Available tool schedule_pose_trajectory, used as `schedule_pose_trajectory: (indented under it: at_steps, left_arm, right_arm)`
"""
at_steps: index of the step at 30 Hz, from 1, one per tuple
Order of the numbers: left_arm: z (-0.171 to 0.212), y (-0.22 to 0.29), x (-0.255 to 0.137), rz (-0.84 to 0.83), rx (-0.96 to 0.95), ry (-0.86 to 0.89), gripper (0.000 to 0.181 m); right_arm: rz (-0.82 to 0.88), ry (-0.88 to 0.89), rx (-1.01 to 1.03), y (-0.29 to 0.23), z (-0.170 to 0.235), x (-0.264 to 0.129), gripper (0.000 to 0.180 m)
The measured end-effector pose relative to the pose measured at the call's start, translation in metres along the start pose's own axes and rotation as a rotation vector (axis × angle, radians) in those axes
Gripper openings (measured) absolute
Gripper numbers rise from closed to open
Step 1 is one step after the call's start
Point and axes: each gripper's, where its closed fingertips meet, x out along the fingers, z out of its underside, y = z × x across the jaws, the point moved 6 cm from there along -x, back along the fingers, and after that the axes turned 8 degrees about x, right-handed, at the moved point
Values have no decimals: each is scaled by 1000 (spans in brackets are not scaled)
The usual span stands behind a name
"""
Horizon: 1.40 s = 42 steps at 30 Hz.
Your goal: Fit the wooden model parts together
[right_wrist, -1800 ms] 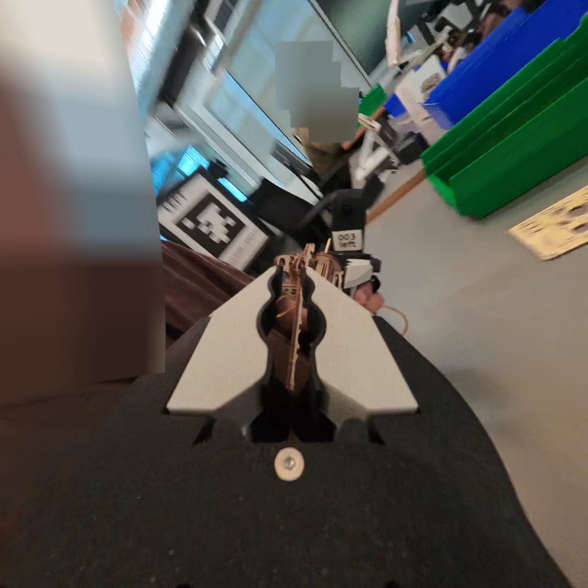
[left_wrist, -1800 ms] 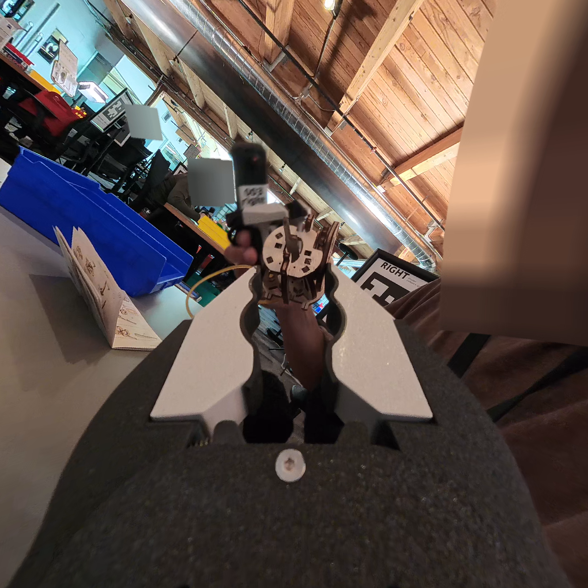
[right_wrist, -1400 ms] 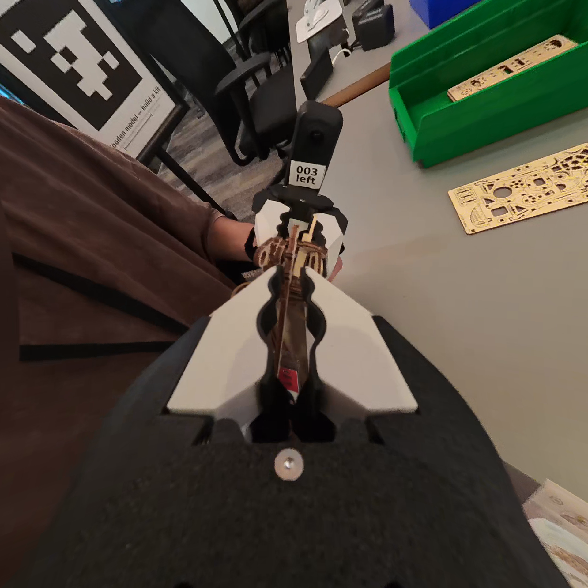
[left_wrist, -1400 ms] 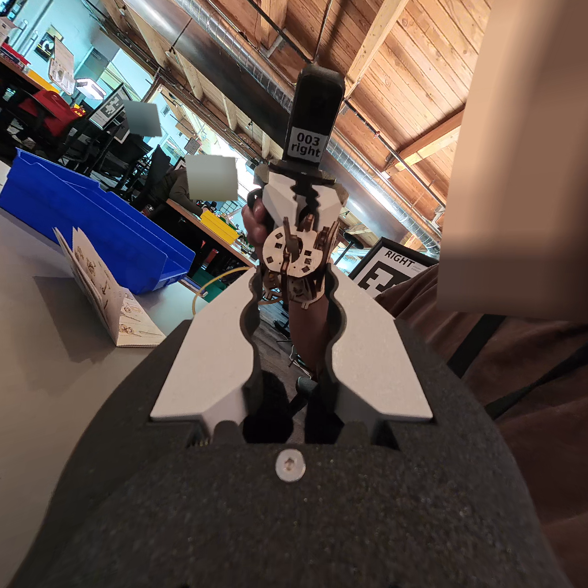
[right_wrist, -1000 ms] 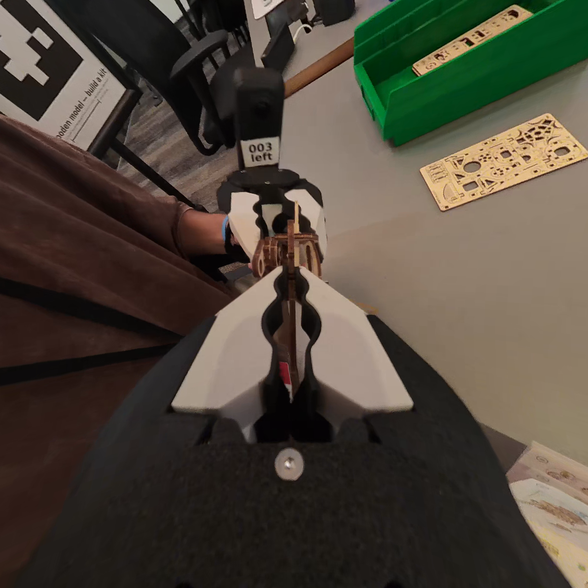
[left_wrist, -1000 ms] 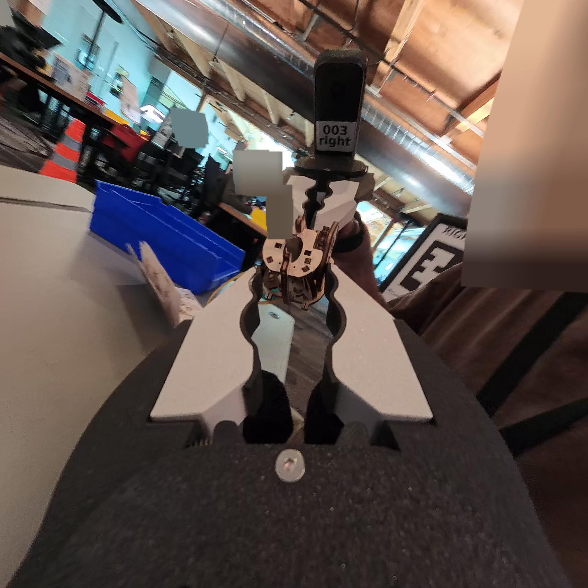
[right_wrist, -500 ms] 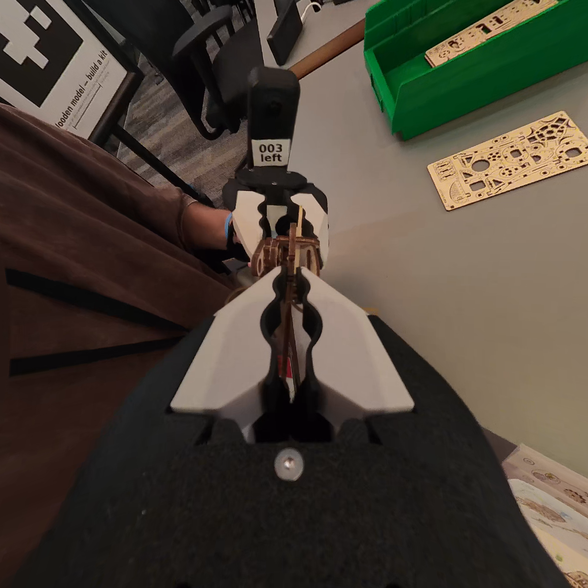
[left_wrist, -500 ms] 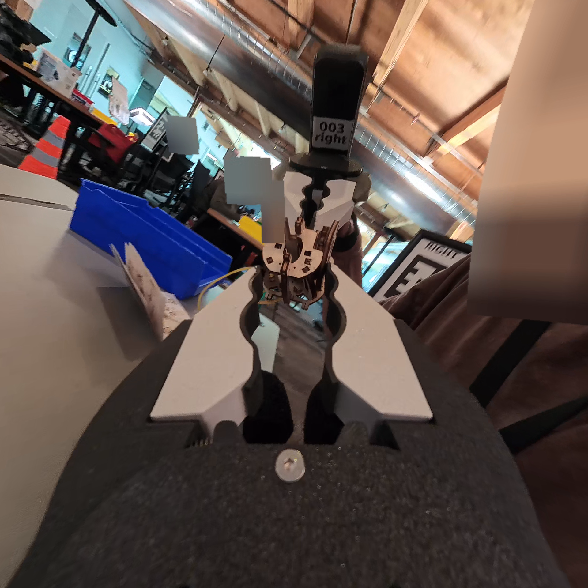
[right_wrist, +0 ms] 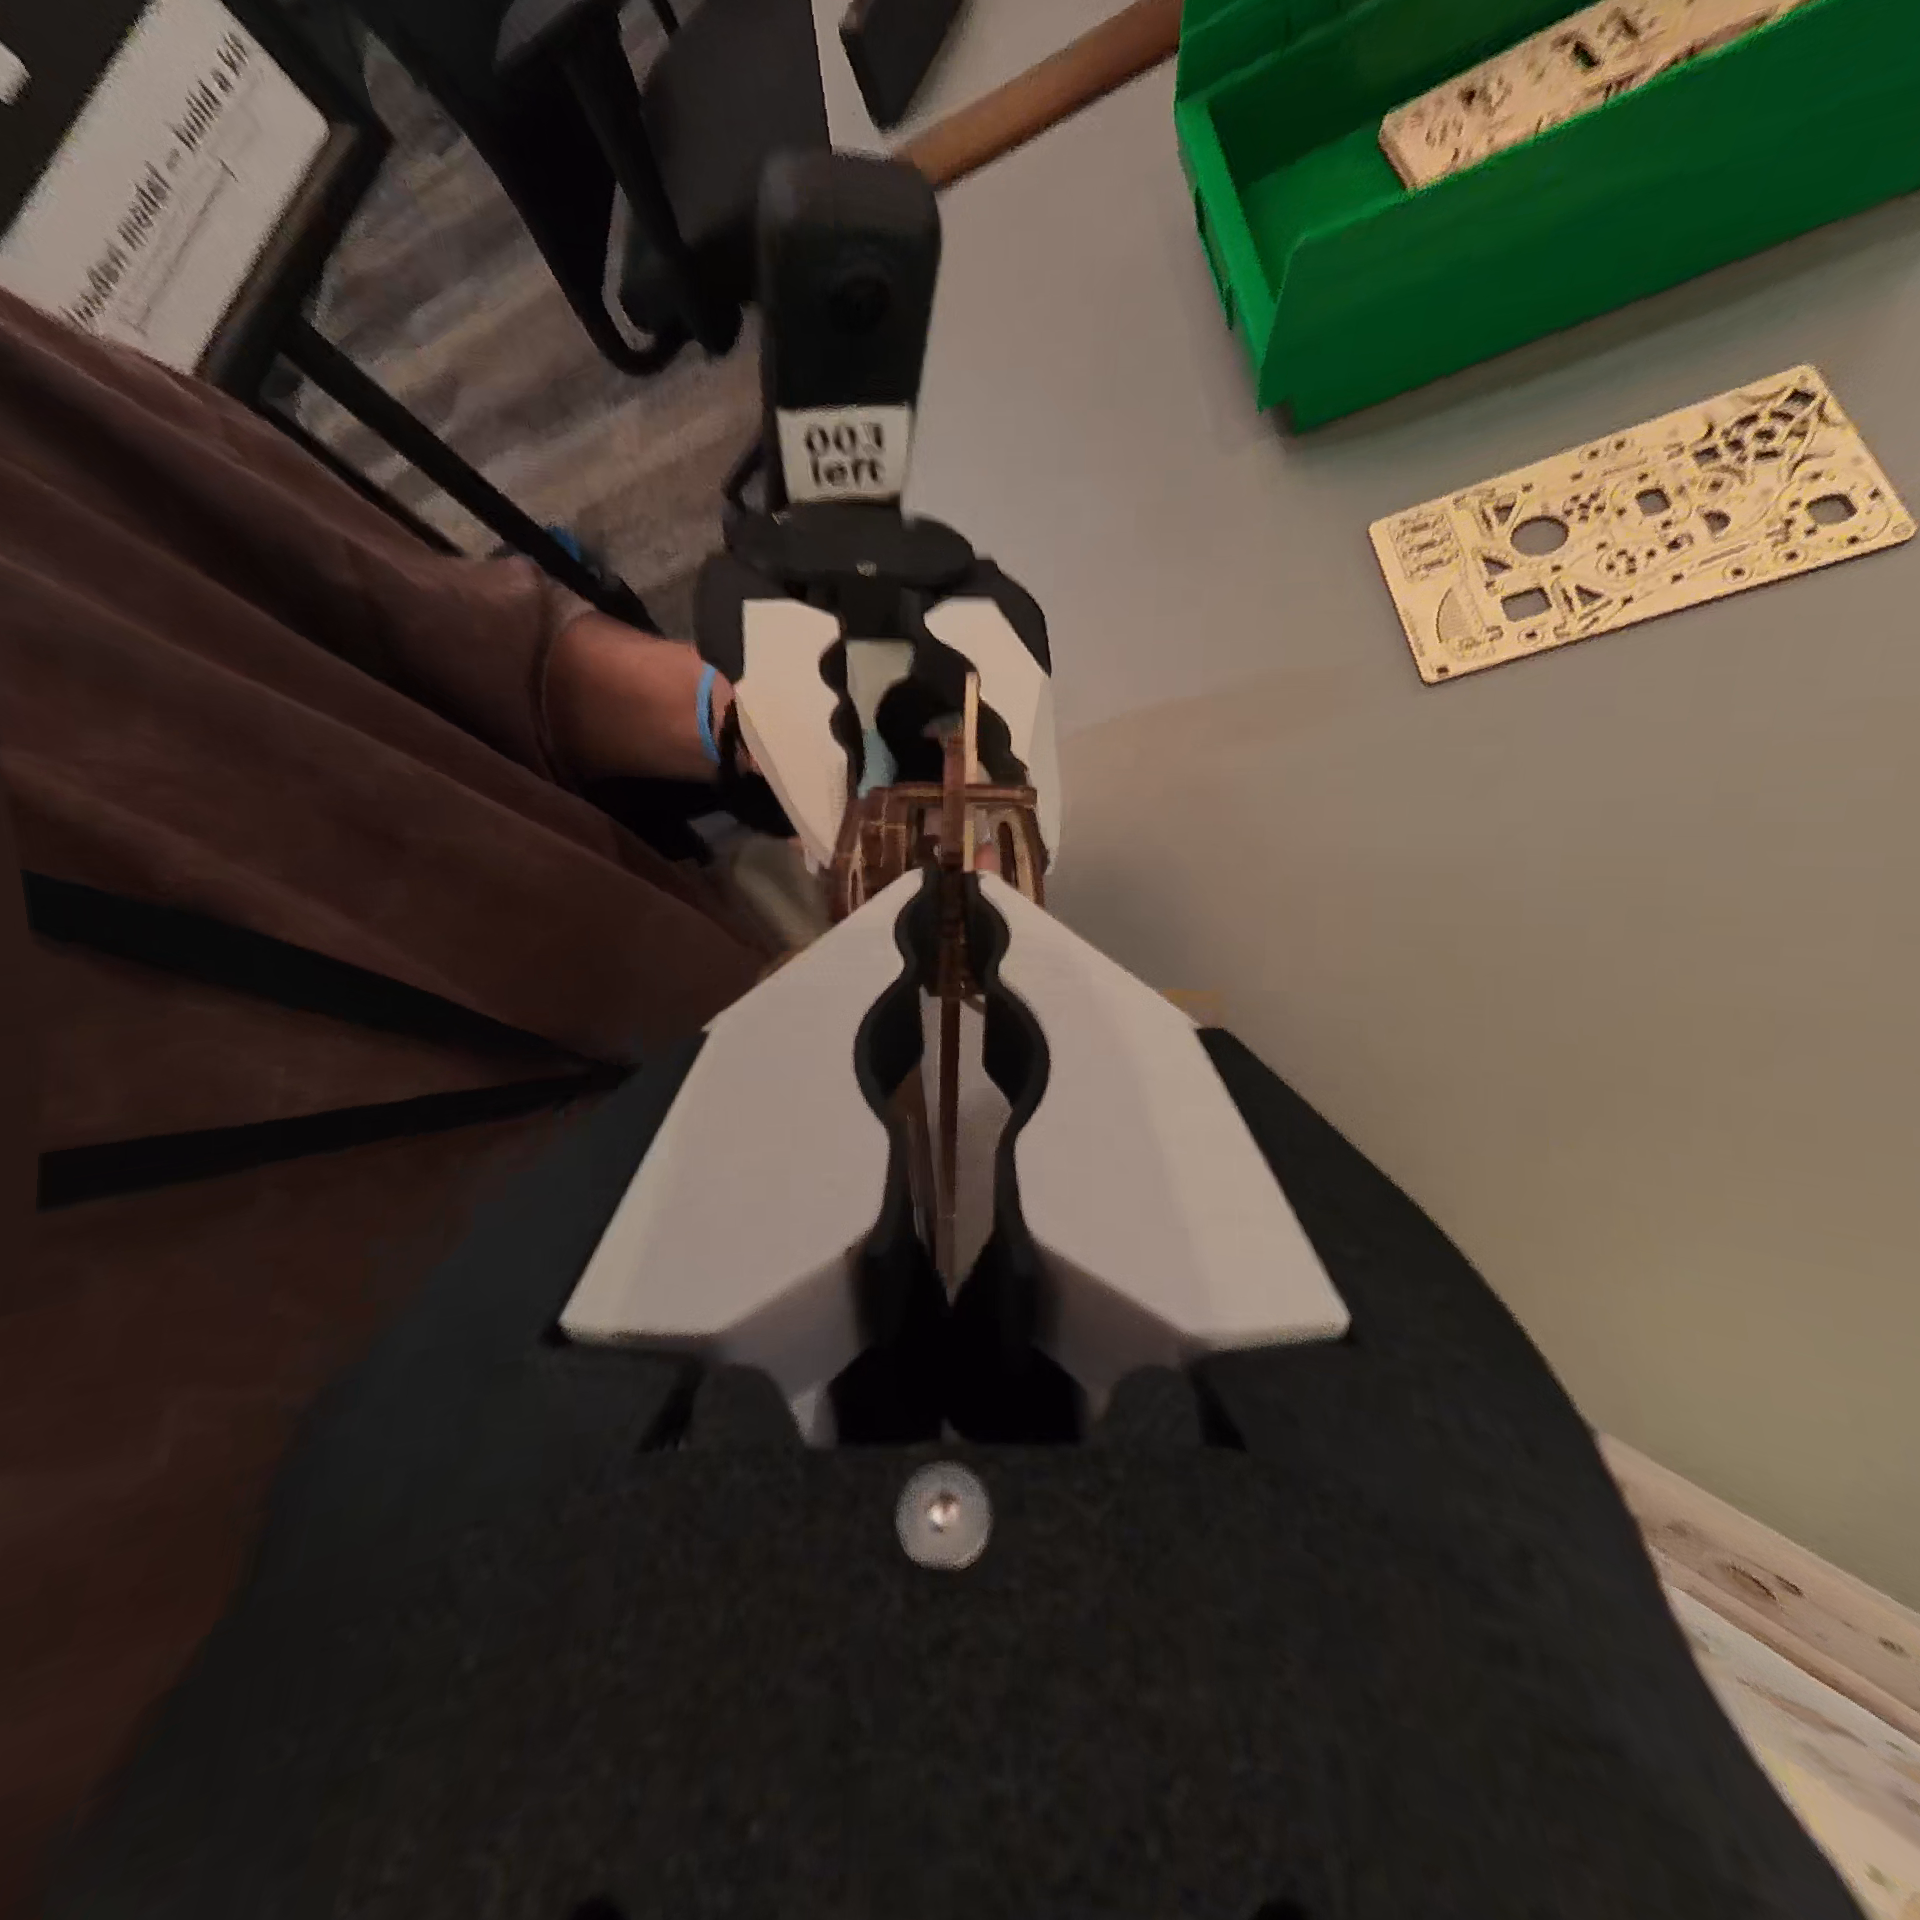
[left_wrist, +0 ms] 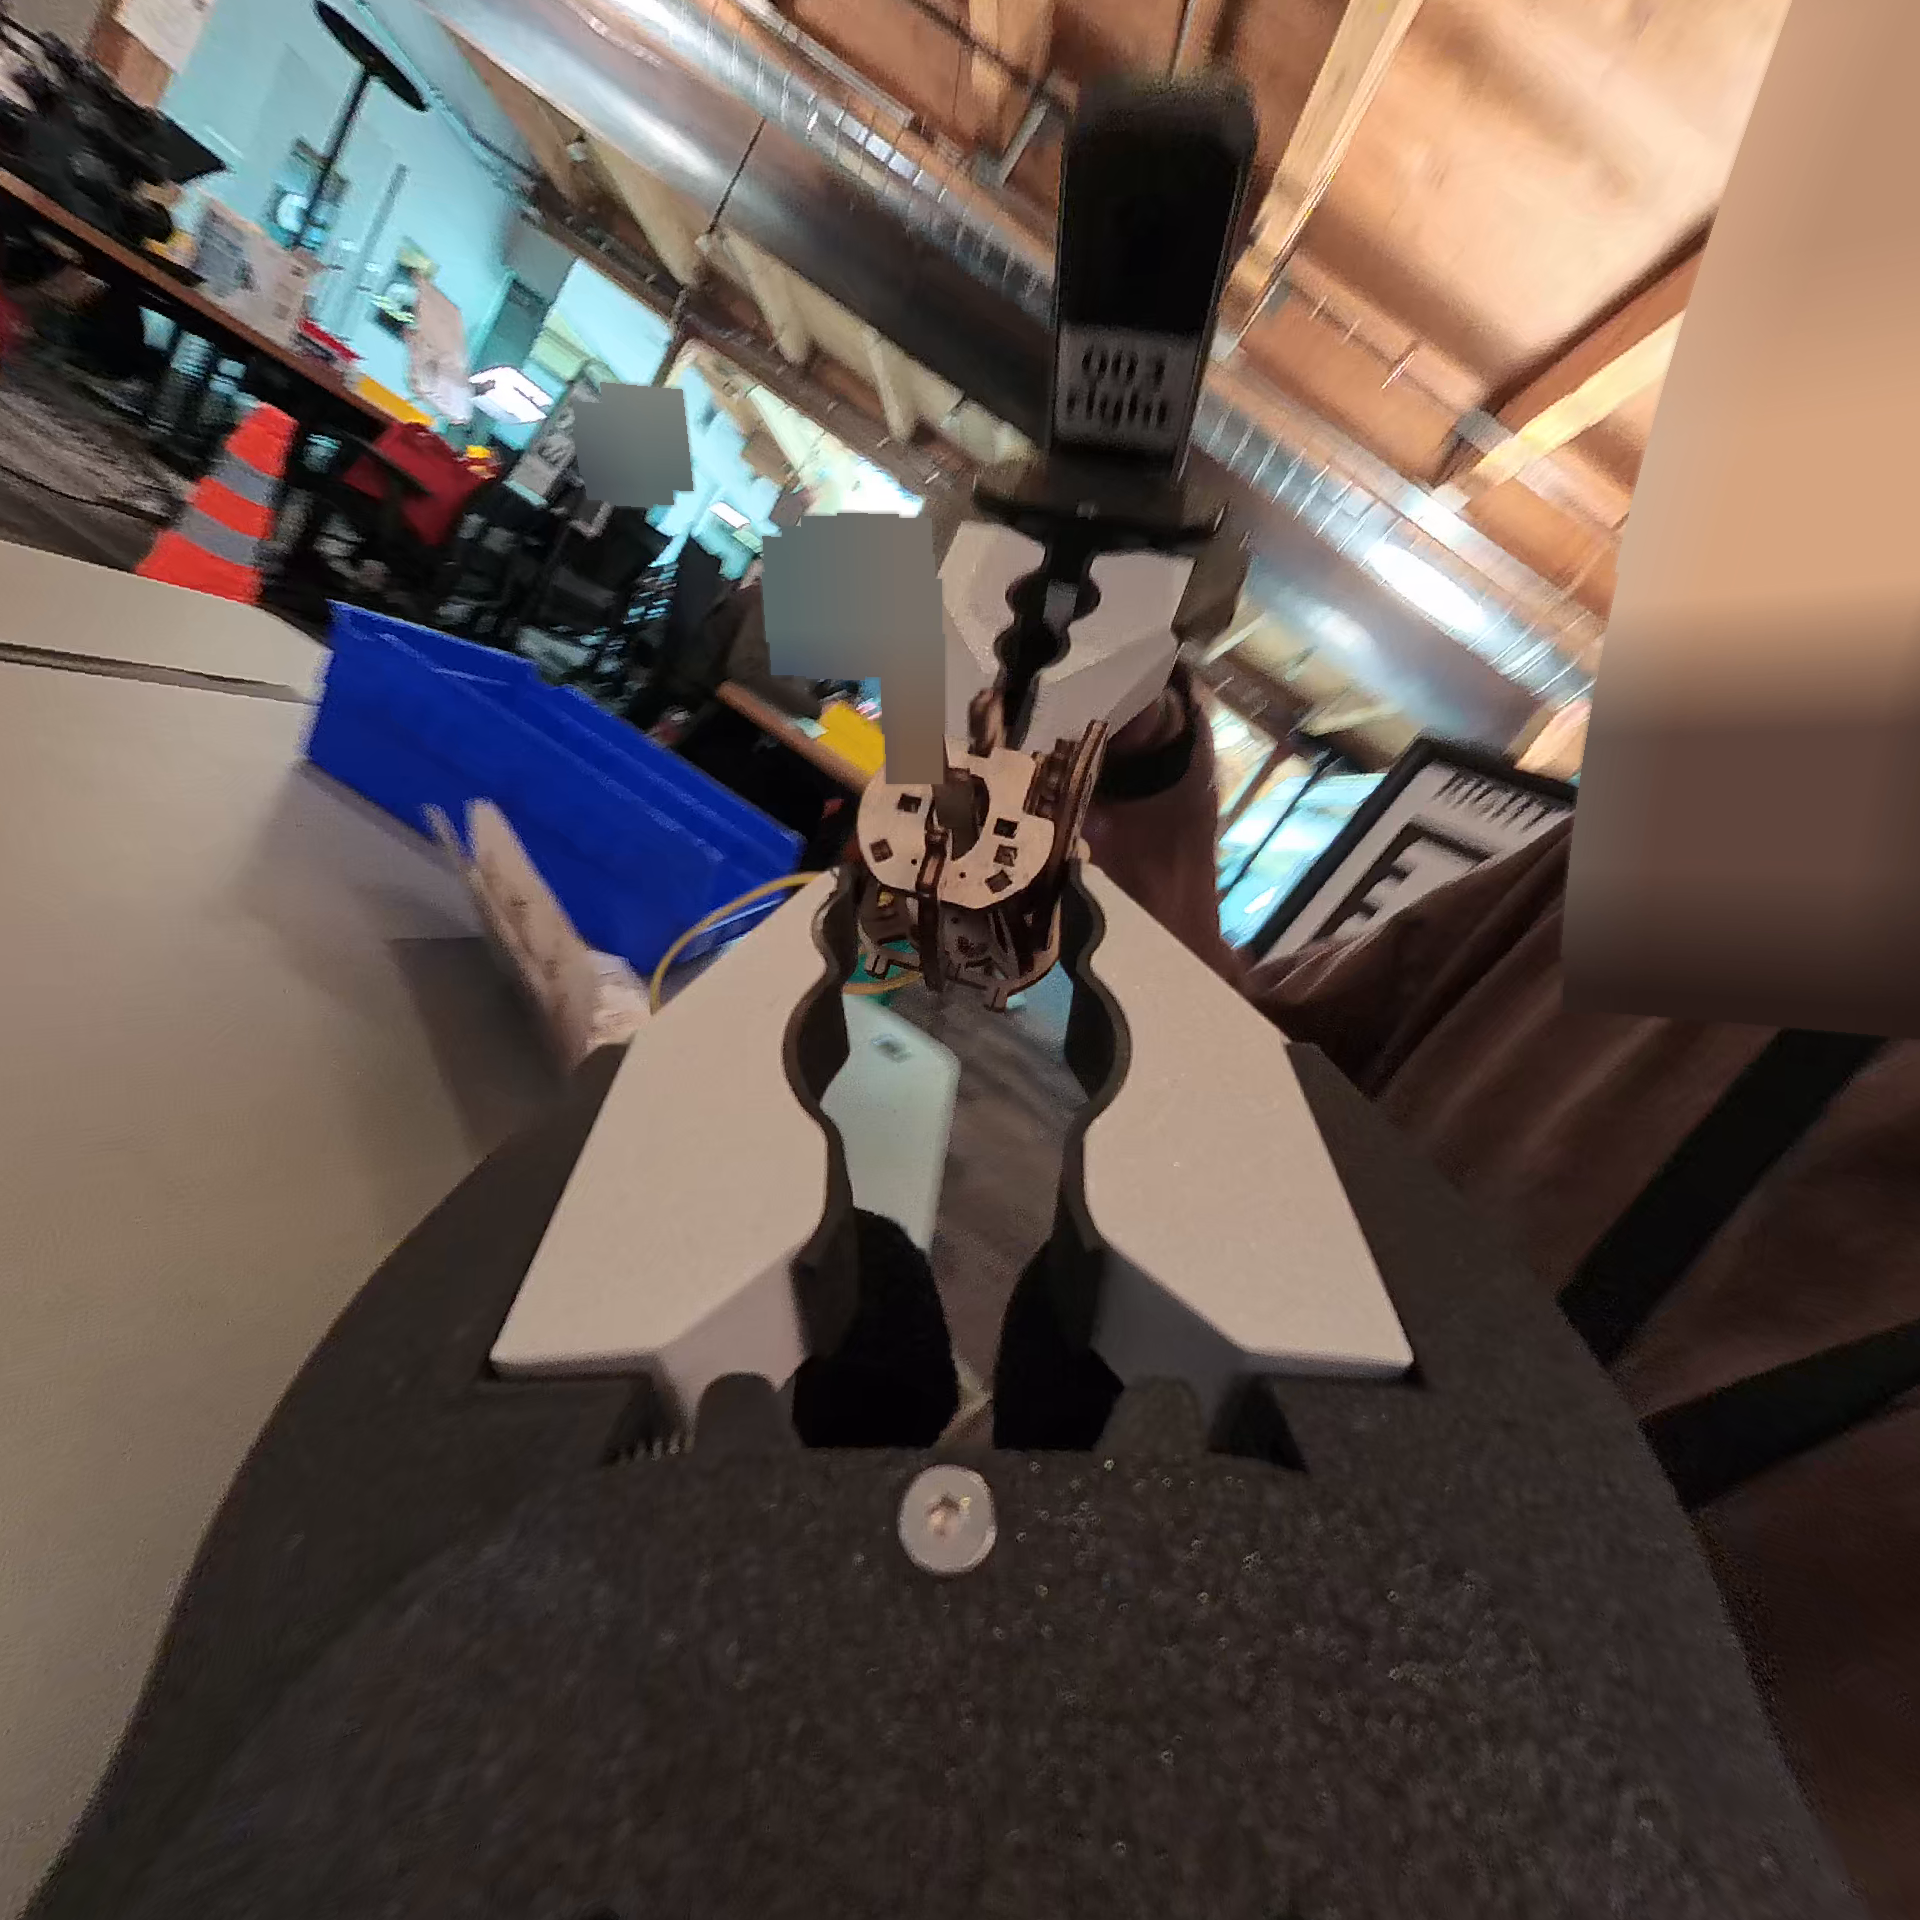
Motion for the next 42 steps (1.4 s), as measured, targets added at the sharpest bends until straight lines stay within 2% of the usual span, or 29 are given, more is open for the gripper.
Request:
schedule_pose_trajectory:
  at_steps: [4, 9, 18, 30, 35, 38, 42]
  left_arm:
    - [3, 1, 0, -45, 103, -62, 36]
    - [3, 2, 1, -38, 74, -48, 36]
    - [-16, -4, -12, 66, -165, 173, 36]
    - [-25, -10, -23, 54, -140, 202, 36]
    - [-23, -8, -22, 48, -114, 176, 36]
    - [-23, -7, -21, 47, -102, 165, 36]
    - [-22, -7, -21, 28, -75, 143, 35]
  right_arm:
    - [23, -139, -22, 1, -1, 3, 3]
    - [36, -247, -49, -1, -10, 3, 3]
    - [-3, -165, -17, -6, -39, 6, 6]
    - [-29, -70, -21, -4, -72, 3, 10]
    - [-29, -150, -46, -6, -66, 17, 9]
    - [-41, -163, -47, -7, -63, 21, 2]
    - [-42, -165, -38, -6, -61, 21, 3]
